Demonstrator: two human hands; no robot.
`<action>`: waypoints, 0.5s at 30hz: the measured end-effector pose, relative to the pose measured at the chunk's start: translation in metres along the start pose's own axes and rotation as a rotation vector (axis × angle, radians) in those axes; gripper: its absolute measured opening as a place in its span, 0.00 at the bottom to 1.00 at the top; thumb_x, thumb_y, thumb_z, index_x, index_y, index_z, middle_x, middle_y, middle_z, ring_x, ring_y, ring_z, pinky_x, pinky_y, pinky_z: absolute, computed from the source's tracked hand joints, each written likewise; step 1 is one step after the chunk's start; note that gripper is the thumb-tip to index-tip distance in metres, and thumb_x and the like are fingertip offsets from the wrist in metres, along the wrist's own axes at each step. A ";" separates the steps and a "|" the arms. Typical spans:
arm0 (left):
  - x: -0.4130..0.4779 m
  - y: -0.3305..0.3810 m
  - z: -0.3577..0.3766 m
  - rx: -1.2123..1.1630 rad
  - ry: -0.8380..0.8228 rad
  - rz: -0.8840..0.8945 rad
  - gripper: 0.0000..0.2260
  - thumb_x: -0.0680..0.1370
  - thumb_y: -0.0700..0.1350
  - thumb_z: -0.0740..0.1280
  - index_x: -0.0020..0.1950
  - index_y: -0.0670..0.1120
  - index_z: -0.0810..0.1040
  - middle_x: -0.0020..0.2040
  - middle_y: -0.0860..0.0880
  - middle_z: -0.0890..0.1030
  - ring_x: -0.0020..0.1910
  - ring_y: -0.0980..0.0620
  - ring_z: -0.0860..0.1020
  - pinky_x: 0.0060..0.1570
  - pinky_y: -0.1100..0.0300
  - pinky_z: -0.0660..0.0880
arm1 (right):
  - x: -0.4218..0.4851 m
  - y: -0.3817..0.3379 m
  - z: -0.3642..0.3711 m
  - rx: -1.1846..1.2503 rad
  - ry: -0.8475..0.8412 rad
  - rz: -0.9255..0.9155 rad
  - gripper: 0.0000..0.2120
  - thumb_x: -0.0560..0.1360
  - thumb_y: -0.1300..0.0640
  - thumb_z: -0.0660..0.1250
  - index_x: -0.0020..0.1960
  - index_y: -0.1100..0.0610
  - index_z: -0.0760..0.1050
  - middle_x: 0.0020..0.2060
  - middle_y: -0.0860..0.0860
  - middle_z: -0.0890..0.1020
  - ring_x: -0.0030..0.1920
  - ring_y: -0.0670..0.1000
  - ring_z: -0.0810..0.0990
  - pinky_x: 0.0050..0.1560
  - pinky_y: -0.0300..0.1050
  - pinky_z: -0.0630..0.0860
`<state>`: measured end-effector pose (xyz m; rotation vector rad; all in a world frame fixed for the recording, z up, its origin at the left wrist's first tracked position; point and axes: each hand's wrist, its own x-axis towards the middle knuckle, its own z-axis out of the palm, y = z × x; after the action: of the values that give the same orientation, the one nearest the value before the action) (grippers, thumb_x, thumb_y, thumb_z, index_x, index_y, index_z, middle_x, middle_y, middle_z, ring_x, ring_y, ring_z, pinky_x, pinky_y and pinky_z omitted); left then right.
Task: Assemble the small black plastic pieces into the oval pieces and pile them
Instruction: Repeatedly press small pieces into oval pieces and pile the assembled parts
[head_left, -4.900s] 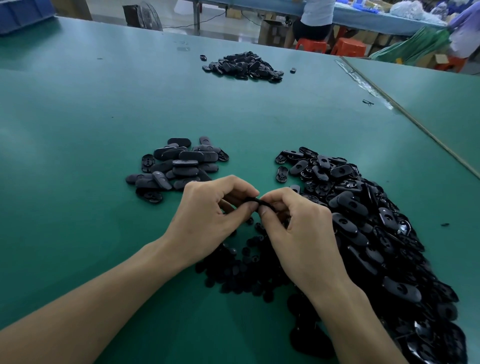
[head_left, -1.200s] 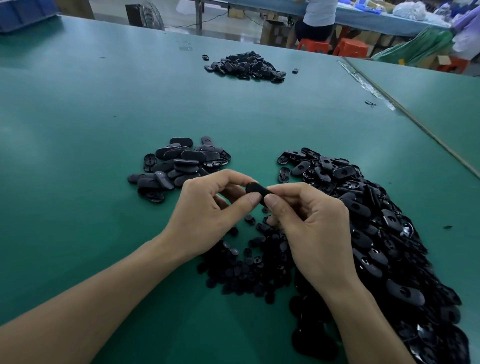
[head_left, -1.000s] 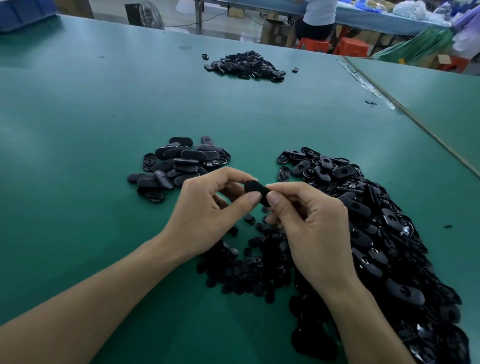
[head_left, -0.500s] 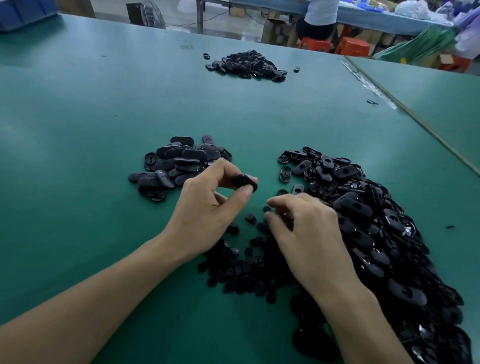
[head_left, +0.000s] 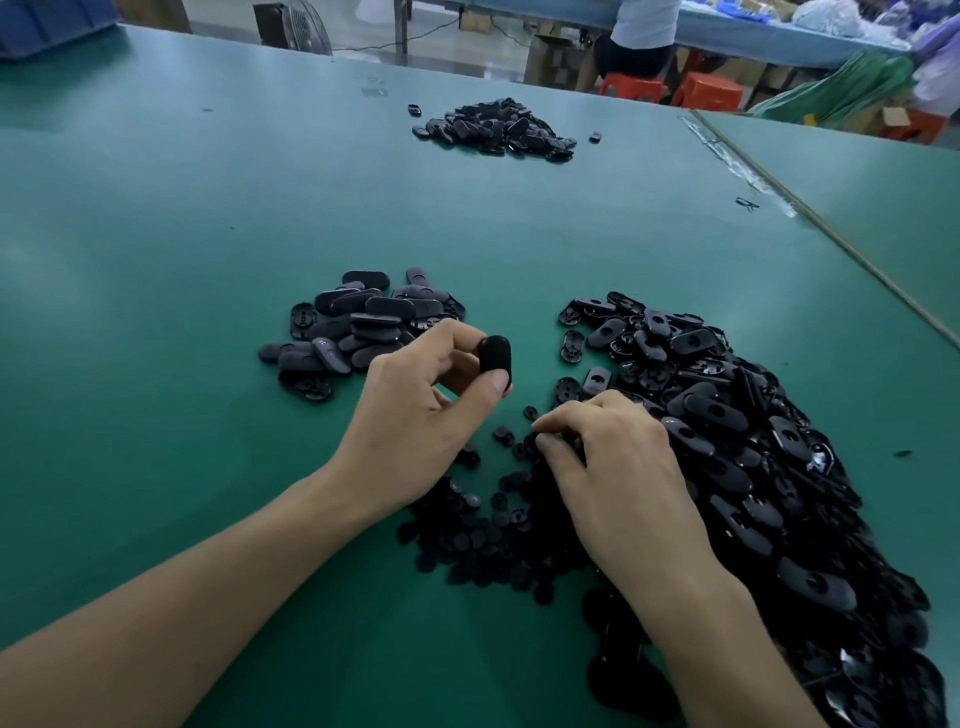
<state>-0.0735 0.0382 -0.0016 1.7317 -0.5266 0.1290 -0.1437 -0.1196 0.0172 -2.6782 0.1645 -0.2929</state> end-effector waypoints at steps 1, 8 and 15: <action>0.000 0.000 0.000 0.001 -0.002 -0.001 0.06 0.76 0.47 0.69 0.47 0.60 0.76 0.40 0.54 0.84 0.36 0.50 0.80 0.33 0.68 0.71 | 0.000 0.000 0.000 0.004 0.006 0.000 0.08 0.80 0.54 0.67 0.56 0.50 0.83 0.49 0.47 0.77 0.54 0.49 0.75 0.57 0.46 0.75; -0.001 0.001 0.000 0.002 -0.013 -0.011 0.02 0.77 0.48 0.70 0.45 0.54 0.78 0.40 0.51 0.84 0.38 0.52 0.80 0.34 0.71 0.69 | 0.000 0.001 0.005 -0.011 0.044 -0.014 0.06 0.81 0.52 0.66 0.52 0.51 0.81 0.46 0.45 0.76 0.51 0.48 0.74 0.52 0.44 0.73; 0.000 0.002 0.000 0.020 -0.020 -0.014 0.04 0.78 0.44 0.72 0.44 0.49 0.79 0.39 0.50 0.84 0.38 0.52 0.81 0.36 0.71 0.71 | 0.002 0.000 0.008 0.118 0.127 -0.013 0.06 0.81 0.52 0.64 0.48 0.50 0.78 0.41 0.43 0.80 0.44 0.46 0.78 0.47 0.46 0.75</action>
<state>-0.0746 0.0382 0.0001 1.7572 -0.5289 0.1069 -0.1398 -0.1166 0.0111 -2.5460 0.1629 -0.4629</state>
